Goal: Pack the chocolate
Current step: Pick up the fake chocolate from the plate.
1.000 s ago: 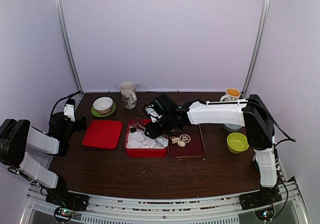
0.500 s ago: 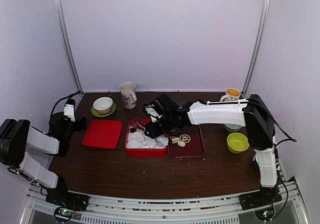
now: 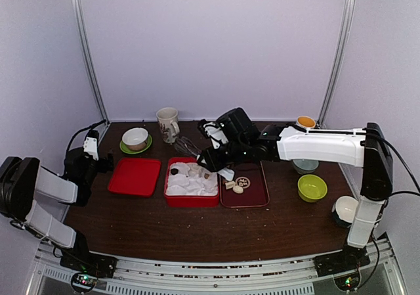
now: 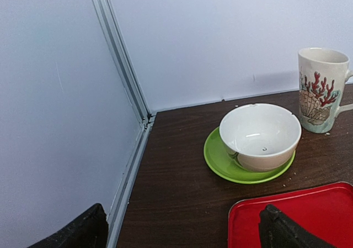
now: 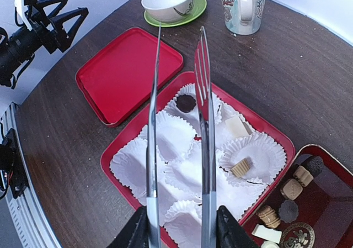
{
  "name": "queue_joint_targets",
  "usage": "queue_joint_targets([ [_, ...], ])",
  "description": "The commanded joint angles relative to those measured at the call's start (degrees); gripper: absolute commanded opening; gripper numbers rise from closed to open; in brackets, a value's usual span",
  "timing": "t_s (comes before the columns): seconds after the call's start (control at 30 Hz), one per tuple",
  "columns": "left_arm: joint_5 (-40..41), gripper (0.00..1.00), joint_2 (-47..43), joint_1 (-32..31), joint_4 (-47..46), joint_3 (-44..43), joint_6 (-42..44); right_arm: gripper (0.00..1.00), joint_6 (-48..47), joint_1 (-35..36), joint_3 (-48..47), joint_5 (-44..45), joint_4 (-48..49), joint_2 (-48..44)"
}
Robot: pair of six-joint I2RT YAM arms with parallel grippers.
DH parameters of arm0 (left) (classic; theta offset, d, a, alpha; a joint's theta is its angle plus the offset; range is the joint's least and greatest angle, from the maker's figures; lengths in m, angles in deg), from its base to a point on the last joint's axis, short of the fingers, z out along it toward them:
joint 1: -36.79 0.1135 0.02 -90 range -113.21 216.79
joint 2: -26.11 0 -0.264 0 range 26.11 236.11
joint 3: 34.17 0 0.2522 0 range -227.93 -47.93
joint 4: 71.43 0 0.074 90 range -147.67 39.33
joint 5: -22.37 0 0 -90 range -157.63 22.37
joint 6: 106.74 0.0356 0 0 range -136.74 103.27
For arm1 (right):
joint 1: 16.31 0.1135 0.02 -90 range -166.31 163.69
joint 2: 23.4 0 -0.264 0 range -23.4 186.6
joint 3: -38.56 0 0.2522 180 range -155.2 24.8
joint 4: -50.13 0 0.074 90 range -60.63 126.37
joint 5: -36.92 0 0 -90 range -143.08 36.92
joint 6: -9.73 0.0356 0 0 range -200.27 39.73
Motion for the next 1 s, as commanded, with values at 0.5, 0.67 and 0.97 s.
queue_joint_targets([
  [0.5,0.3,0.98,0.3,0.6,-3.0,-0.8,-0.1,0.37,-1.7,-1.7,19.0,8.6,8.3,-14.4],
  [0.67,0.3,0.98,0.3,0.6,-3.1,-0.8,-0.1,0.37,-1.9,-1.9,18.9,10.2,4.6,-15.4],
  [0.97,0.3,0.98,0.3,0.5,-3.0,-0.8,-0.1,0.37,0.4,-2.0,20.6,11.9,0.1,-19.5],
])
